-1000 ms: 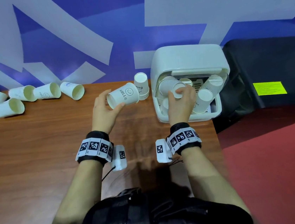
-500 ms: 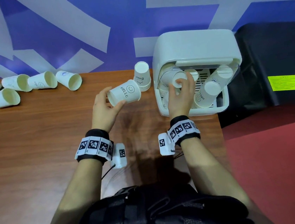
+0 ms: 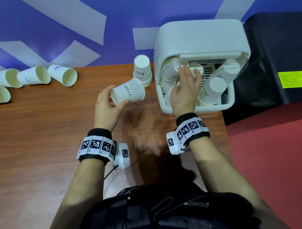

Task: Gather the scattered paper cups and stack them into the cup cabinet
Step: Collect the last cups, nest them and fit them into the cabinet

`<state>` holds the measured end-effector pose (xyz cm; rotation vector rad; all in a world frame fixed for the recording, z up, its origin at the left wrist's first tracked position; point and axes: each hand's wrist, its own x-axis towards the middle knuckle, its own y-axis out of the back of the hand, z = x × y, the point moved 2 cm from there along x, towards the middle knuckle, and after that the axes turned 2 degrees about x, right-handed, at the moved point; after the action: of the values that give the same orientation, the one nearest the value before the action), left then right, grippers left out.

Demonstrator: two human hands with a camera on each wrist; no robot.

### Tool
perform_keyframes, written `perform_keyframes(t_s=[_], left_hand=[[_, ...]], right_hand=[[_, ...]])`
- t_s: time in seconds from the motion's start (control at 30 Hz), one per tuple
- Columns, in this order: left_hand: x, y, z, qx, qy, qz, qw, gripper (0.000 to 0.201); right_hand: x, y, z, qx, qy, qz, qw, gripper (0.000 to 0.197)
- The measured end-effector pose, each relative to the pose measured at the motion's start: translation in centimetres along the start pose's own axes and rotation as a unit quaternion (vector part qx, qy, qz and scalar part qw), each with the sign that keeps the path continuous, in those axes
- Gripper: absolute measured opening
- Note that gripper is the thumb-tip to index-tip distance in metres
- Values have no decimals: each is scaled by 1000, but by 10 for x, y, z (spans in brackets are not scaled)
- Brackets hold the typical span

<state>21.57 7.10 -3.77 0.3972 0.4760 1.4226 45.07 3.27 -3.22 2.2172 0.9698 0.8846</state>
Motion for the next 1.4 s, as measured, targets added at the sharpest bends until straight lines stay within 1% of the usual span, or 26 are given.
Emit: perform_keyframes(t_s=[0.07, 0.13, 0.23, 0.3, 0.47, 0.63, 0.7, 0.8, 0.87, 0.93, 1.03, 1.13, 1.27, 1.4], left_hand=[[0, -2, 0, 0, 0, -3, 1000, 59], [1, -4, -1, 2, 1, -5, 1000, 59], [2, -6, -2, 2, 3, -7, 1000, 60], [3, -6, -3, -1, 4, -8, 1000, 60], [2, -5, -3, 3, -5, -6, 1000, 59], [0, -6, 4, -16, -17, -7, 1000, 60], [-1, -7, 9, -20, -29, -9, 999, 60], [-3, -11, 18, -24, -39, -18, 999, 58], [-5, -14, 25, -27, -44, -25, 998, 58], [-9, -20, 34, -33, -53, -34, 997, 57], [-17, -32, 52, -47, -80, -50, 994, 59], [-25, -52, 80, -47, -133, -85, 986, 62], [-30, -84, 122, -27, -193, -151, 969, 62], [-25, -110, 153, 15, -229, -166, 959, 56]], right_hand=[[5, 3, -5, -33, -9, -29, 999, 58], [11, 7, -11, -76, -16, -74, 994, 60], [14, 4, -17, -154, -18, -166, 974, 69], [14, -2, -18, -184, -23, -205, 961, 70], [16, -10, -19, -215, -41, -229, 948, 68], [21, -3, -24, -190, -47, -259, 946, 71], [14, 4, -23, -165, -40, -245, 954, 74], [-7, 18, -16, -101, -41, -195, 975, 73], [-22, 27, -7, -41, -62, -150, 986, 67], [-35, 39, 6, 10, -104, -92, 990, 57], [-48, 61, 23, 85, -166, -24, 982, 51], [-51, 80, 35, 124, -193, 9, 973, 53], [-49, 98, 51, 104, -215, 52, 970, 52], [-51, 107, 69, 103, -233, 92, 963, 49]])
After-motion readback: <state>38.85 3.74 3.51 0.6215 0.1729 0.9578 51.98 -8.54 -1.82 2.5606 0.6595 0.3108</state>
